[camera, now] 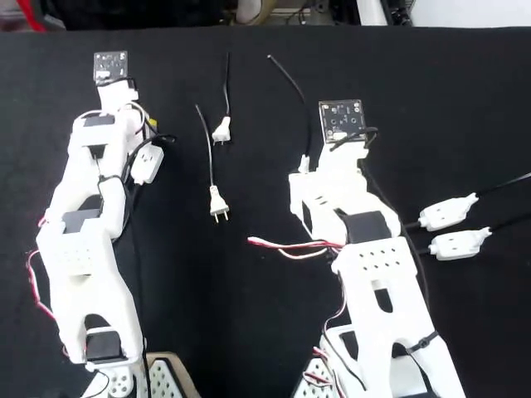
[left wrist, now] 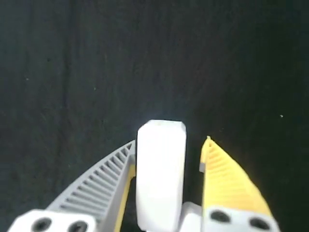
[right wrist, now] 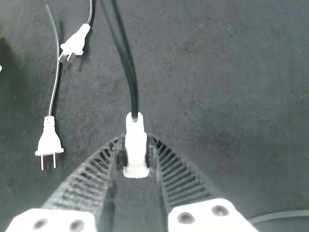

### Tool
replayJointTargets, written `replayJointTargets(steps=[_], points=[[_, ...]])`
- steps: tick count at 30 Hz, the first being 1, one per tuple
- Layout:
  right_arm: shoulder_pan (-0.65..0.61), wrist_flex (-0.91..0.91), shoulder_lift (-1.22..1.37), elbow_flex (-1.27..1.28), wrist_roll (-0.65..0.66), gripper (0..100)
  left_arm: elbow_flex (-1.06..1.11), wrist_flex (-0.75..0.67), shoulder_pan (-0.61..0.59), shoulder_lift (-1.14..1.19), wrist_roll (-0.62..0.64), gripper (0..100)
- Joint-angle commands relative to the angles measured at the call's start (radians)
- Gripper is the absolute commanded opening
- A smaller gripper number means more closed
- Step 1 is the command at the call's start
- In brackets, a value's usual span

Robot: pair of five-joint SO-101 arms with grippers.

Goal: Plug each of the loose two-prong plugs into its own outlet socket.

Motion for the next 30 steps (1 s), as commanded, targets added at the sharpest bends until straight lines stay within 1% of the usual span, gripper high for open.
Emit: replayJointTargets(steps=[1,3,6,11,13,18,23,25,27,30], points=[[0.011,-0.020,0.001,-0.004,0.000,1.1,-0.059,0.012,0.012,-0.014,0.005,12],[0.011,-0.020,0.001,-0.004,0.000,1.1,-0.058,0.014,0.012,-0.014,0.005,9],[0.011,-0.020,0.001,-0.004,0.002,1.1,-0.058,0.025,0.012,-0.014,-0.009,8],[0.009,-0.020,0.002,-0.004,0.002,1.1,-0.119,0.133,0.024,-0.026,-0.080,3],[0.009,-0.020,0.002,-0.002,0.002,1.1,-0.200,0.235,0.031,-0.026,-0.117,3],[0.009,-0.060,0.002,0.021,0.002,1.1,-0.526,0.575,0.050,-0.026,-0.130,3],[0.011,-0.074,0.002,0.028,0.002,1.1,-0.898,0.984,0.111,-0.025,-0.238,3],[0.011,-0.074,0.002,0.028,0.002,1.1,-1.013,1.125,0.145,-0.014,-0.255,3],[0.011,-0.074,0.001,0.028,0.002,1.1,-0.981,1.117,0.154,-0.028,-0.216,3],[0.023,-0.071,0.001,0.028,0.000,1.1,-0.812,1.119,0.193,-0.061,-0.207,3]])
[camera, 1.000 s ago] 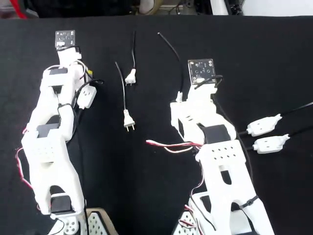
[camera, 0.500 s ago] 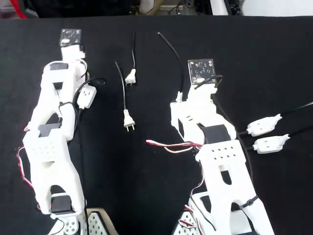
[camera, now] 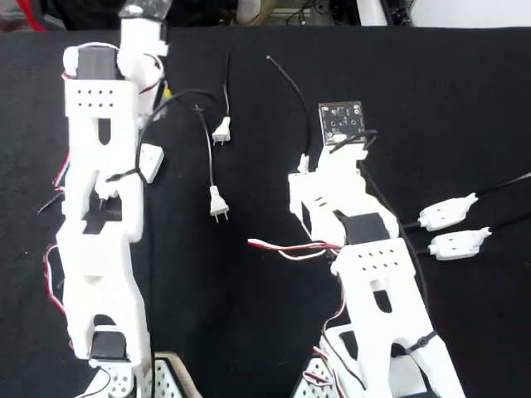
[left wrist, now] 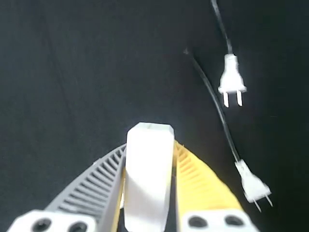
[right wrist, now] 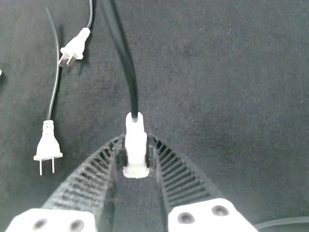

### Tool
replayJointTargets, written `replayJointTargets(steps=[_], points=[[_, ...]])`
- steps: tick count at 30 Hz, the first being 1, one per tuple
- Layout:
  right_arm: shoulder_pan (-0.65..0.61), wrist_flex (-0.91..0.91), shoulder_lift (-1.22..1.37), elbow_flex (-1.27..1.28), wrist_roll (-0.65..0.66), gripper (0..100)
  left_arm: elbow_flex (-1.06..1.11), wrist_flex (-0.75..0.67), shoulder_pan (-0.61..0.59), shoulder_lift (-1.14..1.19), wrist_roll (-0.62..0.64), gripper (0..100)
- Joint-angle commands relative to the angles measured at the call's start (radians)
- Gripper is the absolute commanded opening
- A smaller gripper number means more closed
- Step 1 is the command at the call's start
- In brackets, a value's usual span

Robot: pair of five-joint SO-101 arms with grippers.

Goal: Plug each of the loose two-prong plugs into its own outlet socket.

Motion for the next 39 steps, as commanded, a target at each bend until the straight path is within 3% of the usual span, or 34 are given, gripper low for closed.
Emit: replayJointTargets(steps=[1,7,16,22,26,30,35,39], points=[[0.034,-0.017,-0.001,-0.005,0.000,1.1,0.165,0.025,0.056,-0.075,0.009,3],[0.061,-0.014,0.001,-0.021,-0.008,1.1,0.641,-0.078,0.159,-0.305,0.009,3],[0.061,-0.014,0.001,-0.021,-0.008,1.1,1.621,-0.628,0.219,-1.096,-0.034,3],[0.058,-0.014,0.001,-0.021,-0.008,1.1,2.023,-0.603,0.364,-1.476,-0.052,3],[0.057,-0.014,0.001,-0.021,-0.008,1.1,2.299,-0.746,0.512,-1.628,-0.054,3],[0.057,-0.014,0.002,-0.021,-0.008,1.1,2.470,-0.810,0.596,-1.732,-0.140,3],[0.057,-0.014,0.002,-0.021,-0.006,1.1,2.555,-0.816,0.593,-1.843,-0.187,4],[0.057,-0.014,0.002,-0.021,-0.003,1.1,2.598,-0.810,0.585,-1.923,-0.175,16]])
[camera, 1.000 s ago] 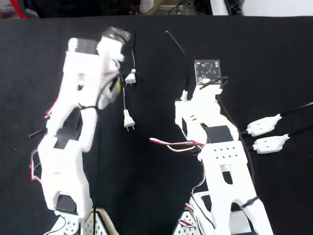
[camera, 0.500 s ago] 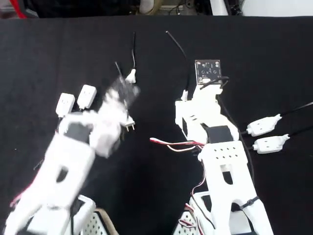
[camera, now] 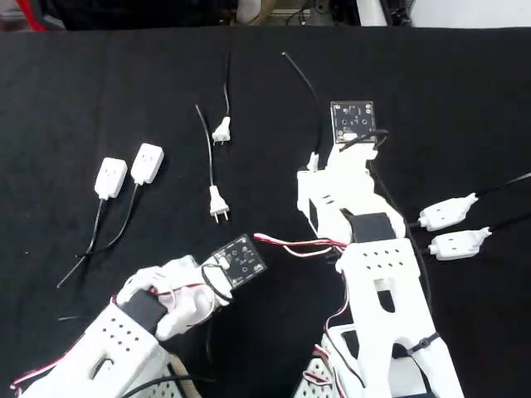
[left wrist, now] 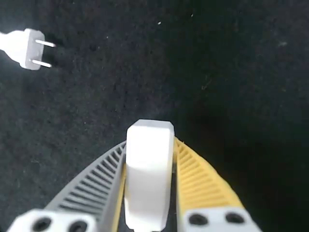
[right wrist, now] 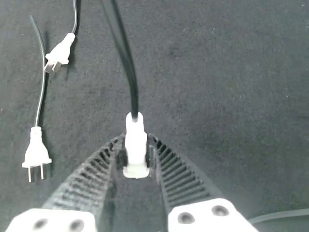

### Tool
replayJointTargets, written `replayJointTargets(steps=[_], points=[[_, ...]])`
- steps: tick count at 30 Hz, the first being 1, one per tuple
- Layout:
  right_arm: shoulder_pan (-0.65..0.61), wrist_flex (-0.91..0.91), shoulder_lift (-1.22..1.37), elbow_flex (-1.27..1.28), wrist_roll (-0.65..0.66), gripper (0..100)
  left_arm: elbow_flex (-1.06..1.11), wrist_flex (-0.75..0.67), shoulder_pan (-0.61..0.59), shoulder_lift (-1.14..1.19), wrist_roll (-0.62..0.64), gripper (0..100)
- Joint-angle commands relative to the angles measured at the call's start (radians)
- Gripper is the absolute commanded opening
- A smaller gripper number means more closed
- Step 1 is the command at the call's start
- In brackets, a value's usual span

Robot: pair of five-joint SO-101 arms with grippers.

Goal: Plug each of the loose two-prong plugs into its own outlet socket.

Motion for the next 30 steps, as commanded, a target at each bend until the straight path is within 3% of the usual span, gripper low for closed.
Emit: replayJointTargets(steps=[1,4,10,17,23,26,30], points=[[0.008,-0.011,0.002,-0.021,-0.003,1.1,0.007,-0.009,-0.018,-0.077,0.026,19],[0.006,-0.011,0.002,-0.019,-0.003,1.1,0.008,-0.009,-0.088,-0.137,0.095,23],[0.006,-0.011,0.002,-0.019,-0.003,1.1,0.008,-0.008,-0.173,-0.216,0.038,23],[0.006,-0.011,0.002,-0.013,-0.002,1.1,0.079,-0.031,-0.193,-0.229,-0.055,23],[-0.015,-0.011,0.002,-0.010,0.000,1.1,0.044,-0.057,-0.269,-0.229,-0.054,23],[-0.015,-0.011,0.002,-0.008,0.000,1.1,-0.054,0.075,-0.285,-0.241,-0.049,22],[-0.037,-0.011,0.002,-0.007,0.000,1.1,-0.120,0.216,-0.278,-0.376,0.068,16]])
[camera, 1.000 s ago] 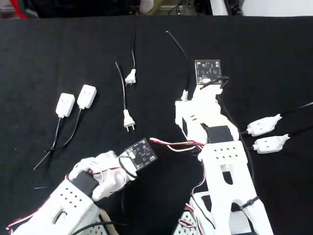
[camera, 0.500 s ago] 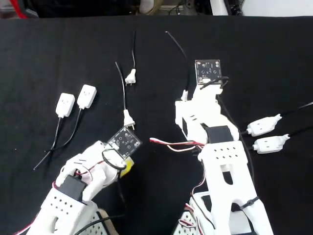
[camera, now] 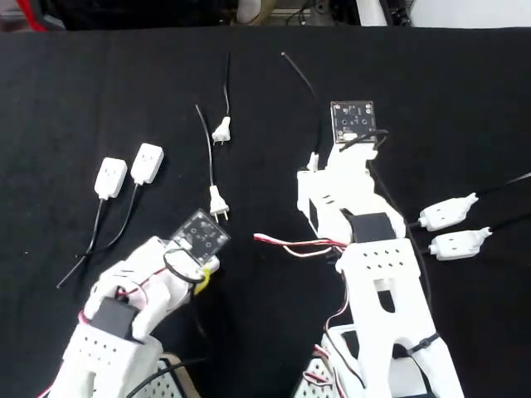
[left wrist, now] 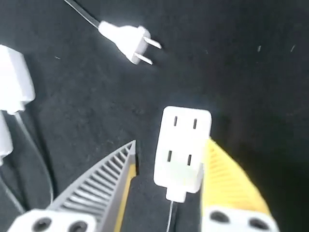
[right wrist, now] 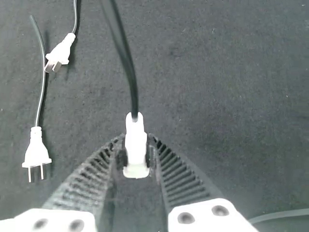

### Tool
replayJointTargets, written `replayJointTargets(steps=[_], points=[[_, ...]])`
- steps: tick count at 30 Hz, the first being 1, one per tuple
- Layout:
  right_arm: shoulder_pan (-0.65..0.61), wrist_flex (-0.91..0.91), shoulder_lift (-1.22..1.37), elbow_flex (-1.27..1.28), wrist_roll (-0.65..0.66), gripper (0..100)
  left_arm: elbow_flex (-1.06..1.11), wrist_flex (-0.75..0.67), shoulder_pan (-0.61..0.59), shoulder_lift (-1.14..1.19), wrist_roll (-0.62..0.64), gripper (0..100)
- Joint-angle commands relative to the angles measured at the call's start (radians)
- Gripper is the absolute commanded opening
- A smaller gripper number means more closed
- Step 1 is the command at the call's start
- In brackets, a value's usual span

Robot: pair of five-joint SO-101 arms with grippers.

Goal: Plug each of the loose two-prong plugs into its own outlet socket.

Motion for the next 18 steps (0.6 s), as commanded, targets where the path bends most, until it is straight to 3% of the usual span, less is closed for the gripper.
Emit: replayJointTargets(steps=[1,5,9,13,18], points=[[-0.051,-0.011,0.002,-0.001,0.000,1.1,-0.084,0.124,-0.007,-0.141,0.086,16],[-0.120,-0.015,0.002,0.019,-0.002,1.1,-0.085,0.247,0.002,-0.299,0.137,19],[-0.209,-0.011,-0.007,0.010,-0.009,1.1,-0.058,0.175,-0.004,-0.264,0.241,26],[-0.341,-0.008,-0.007,-0.041,-0.072,1.1,-0.028,0.153,-0.004,-0.287,0.264,26],[-0.505,0.129,-0.007,-0.142,-0.086,1.1,-0.008,0.107,-0.007,-0.284,0.348,26]])
